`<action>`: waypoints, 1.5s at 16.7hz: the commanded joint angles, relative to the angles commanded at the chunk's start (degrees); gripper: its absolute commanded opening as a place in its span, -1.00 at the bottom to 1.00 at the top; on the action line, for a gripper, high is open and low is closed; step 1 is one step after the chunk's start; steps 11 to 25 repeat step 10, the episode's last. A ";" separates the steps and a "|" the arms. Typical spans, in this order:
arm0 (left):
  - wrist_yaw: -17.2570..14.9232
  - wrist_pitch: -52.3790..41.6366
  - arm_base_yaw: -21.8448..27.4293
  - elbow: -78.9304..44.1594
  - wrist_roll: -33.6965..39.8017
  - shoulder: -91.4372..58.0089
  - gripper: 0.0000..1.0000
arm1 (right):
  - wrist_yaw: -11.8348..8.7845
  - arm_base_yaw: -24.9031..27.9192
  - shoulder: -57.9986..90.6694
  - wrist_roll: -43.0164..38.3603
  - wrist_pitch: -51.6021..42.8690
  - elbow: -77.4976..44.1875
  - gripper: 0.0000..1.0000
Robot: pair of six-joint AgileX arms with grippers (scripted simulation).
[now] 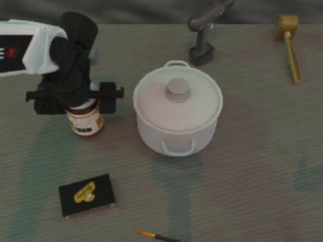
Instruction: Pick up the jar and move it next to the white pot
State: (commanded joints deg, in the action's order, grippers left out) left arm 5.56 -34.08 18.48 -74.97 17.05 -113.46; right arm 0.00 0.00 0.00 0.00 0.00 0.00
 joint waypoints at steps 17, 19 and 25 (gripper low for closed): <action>0.00 0.00 0.00 0.00 0.00 0.00 1.00 | 0.00 0.00 0.00 0.00 0.00 0.00 1.00; 0.00 0.00 0.00 0.00 0.00 0.00 1.00 | 0.00 0.00 0.00 0.00 0.00 0.00 1.00; 0.00 0.00 0.00 0.00 0.00 0.00 1.00 | 0.00 0.00 0.00 0.00 0.00 0.00 1.00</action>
